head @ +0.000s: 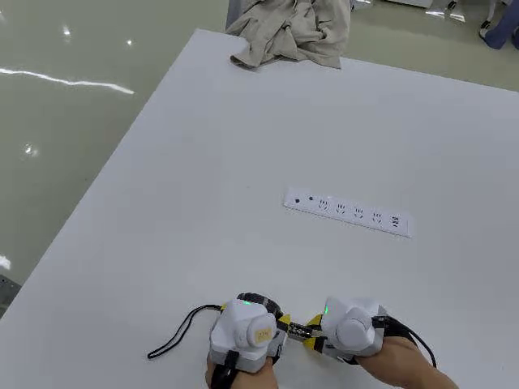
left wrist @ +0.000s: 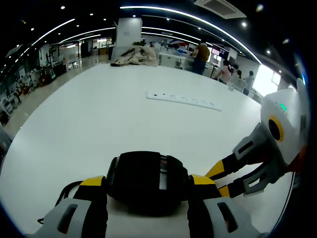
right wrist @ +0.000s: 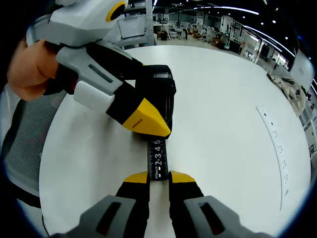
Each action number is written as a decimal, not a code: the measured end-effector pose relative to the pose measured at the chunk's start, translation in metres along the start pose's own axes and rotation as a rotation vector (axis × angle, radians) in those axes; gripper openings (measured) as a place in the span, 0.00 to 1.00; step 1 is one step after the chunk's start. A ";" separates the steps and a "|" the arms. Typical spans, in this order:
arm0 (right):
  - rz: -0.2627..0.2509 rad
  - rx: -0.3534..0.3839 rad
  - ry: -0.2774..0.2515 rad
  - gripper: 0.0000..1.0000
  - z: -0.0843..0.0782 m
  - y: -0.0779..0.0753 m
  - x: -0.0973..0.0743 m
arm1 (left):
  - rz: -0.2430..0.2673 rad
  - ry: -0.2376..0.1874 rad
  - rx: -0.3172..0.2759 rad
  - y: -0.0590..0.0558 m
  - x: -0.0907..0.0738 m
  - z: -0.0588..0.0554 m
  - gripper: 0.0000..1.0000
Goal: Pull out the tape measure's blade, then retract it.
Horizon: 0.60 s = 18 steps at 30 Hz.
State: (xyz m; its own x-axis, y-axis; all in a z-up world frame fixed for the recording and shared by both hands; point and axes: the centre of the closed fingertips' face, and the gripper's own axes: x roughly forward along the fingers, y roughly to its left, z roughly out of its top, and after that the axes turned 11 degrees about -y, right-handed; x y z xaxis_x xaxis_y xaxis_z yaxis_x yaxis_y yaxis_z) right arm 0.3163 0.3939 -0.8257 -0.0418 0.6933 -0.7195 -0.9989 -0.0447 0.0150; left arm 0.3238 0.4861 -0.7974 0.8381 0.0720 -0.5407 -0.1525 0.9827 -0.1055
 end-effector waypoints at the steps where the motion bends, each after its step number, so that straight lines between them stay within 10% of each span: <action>1: 0.000 0.001 -0.001 0.14 0.001 0.000 0.001 | 0.000 0.000 0.000 0.000 0.000 0.000 0.63; 18: 0.000 -0.004 -0.020 0.13 0.010 0.001 0.010 | -0.004 0.001 0.003 0.000 0.001 -0.001 0.63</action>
State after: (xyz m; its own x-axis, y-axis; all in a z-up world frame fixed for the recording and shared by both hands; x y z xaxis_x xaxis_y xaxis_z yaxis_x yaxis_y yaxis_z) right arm 0.3149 0.4080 -0.8257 -0.0418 0.7075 -0.7055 -0.9988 -0.0472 0.0119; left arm 0.3242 0.4860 -0.7983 0.8383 0.0683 -0.5409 -0.1479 0.9834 -0.1052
